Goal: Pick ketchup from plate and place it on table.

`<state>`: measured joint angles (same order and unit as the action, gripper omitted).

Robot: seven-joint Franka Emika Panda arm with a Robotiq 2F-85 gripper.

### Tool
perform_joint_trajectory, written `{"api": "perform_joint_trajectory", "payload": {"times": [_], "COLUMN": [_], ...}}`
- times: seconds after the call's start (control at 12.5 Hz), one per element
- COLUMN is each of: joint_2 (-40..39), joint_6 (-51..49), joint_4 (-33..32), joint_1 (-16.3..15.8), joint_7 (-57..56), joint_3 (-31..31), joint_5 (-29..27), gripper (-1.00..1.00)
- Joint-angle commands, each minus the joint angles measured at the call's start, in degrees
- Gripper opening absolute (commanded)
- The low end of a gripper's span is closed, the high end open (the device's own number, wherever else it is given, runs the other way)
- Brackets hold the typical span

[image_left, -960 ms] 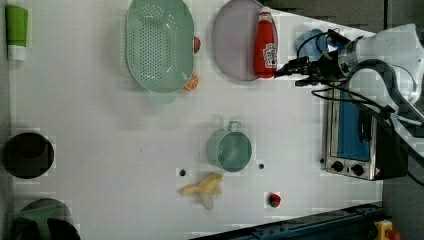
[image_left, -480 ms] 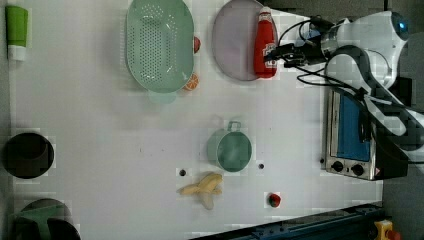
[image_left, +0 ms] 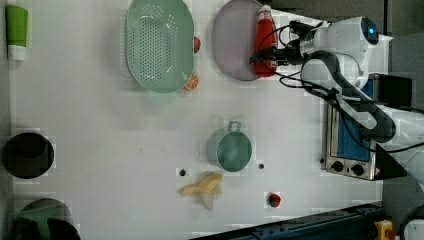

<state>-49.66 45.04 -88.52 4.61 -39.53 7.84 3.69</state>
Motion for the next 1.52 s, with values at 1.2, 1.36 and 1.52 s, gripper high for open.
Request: {"api": "perform_joint_trajectory", "payload": {"times": [1.2, 1.36, 1.52], "joint_2": [9.1, 14.7, 19.7], "joint_6": [-2.4, -11.6, -18.8], "joint_4": [4.9, 4.8, 4.8], "joint_1": [-0.5, -0.1, 0.8], "joint_7": [0.9, 0.9, 1.0], "joint_3": [0.7, 0.6, 0.4], "joint_5": [-1.5, -5.1, -7.7], "gripper": [0.19, 0.19, 0.19]}}
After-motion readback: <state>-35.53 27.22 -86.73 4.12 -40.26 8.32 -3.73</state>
